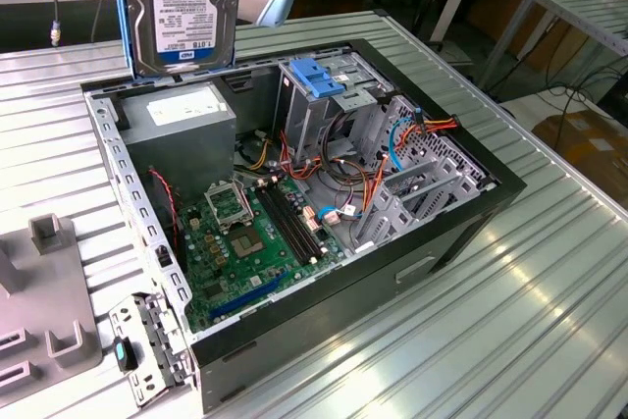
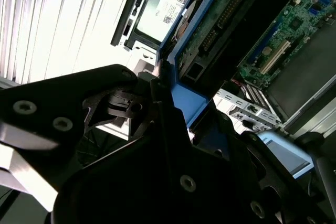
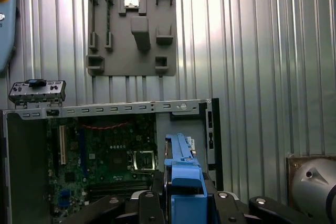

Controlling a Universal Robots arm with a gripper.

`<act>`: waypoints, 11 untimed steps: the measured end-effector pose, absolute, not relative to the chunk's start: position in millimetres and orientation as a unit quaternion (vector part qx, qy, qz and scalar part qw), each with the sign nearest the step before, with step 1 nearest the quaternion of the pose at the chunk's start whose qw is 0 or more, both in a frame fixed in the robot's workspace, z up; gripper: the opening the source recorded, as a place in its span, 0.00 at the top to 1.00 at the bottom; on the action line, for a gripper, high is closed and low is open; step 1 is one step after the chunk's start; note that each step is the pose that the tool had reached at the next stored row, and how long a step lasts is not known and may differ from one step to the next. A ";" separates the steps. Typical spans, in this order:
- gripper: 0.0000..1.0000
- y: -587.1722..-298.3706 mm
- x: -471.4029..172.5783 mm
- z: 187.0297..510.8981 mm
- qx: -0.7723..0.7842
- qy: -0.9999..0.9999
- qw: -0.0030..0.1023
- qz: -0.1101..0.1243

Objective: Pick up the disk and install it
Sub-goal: 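Pick up the disk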

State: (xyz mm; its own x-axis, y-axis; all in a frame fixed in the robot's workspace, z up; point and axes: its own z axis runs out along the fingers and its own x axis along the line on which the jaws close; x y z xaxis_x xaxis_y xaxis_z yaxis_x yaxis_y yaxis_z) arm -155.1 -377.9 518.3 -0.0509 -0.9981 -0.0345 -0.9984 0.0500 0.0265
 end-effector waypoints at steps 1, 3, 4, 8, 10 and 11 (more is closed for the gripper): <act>0.63 -377.9 -153.0 518.2 -0.689 0.725 0.003 0.021; 0.63 -377.9 -150.8 518.3 -0.689 0.725 0.003 0.022; 0.63 -378.0 -149.1 518.2 -0.689 0.725 0.003 0.022; 0.63 -378.1 -145.2 518.2 -0.689 0.725 0.003 0.022; 0.63 -378.2 -141.9 518.2 -0.689 0.725 0.003 0.022; 0.63 -378.2 -140.9 518.2 -0.689 0.725 0.003 0.022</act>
State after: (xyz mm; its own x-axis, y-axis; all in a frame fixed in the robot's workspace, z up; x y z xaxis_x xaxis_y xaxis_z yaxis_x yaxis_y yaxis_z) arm -140.9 -378.2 518.2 -0.0509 -0.9981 -0.0345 -0.9984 0.0500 0.0265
